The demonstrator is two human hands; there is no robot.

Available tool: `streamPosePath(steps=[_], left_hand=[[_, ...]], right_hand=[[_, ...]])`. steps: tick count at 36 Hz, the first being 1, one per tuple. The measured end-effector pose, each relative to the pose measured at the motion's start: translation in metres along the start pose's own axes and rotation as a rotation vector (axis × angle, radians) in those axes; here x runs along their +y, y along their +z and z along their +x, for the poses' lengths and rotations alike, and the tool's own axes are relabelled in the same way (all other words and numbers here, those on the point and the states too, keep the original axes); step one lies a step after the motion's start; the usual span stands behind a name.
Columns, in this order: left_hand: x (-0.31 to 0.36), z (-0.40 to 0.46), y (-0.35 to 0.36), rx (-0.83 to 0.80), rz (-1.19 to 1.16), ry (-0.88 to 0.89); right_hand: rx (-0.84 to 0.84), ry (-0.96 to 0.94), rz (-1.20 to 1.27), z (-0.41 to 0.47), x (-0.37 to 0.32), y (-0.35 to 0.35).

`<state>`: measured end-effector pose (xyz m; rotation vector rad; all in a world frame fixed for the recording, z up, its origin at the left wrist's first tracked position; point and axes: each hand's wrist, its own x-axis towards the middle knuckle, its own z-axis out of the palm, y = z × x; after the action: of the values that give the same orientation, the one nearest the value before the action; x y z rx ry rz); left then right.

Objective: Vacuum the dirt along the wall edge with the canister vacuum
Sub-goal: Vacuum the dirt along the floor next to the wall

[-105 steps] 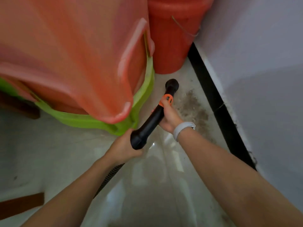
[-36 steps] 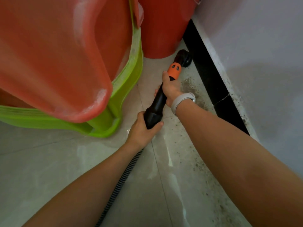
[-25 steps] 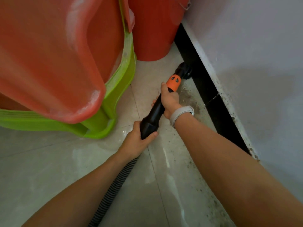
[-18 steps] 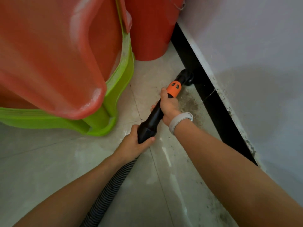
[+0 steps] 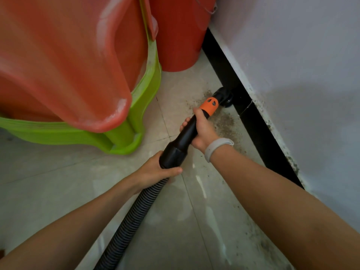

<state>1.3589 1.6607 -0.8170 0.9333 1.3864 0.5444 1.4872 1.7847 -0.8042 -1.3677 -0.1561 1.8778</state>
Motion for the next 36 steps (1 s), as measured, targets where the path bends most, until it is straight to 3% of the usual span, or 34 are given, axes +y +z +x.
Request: streamPosePath(steps=[6, 8, 20, 36], left_hand=[[-0.013, -0.002, 0.02, 0.457, 0.242, -0.054], [-0.012, -0.002, 0.021, 0.527, 0.281, -0.071], [-0.012, 0.004, -0.008, 0.277, -0.04, -0.102], [-0.03, -0.016, -0.005, 0.124, 0.127, -0.05]], right_hand=[[0.04, -0.038, -0.136, 0.01, 0.002, 0.022], [-0.001, -0.027, -0.16, 0.012, 0.002, 0.03], [-0.116, 0.065, -0.262, 0.013, 0.002, 0.053], [0.094, -0.051, -0.127, -0.019, 0.029, 0.011]])
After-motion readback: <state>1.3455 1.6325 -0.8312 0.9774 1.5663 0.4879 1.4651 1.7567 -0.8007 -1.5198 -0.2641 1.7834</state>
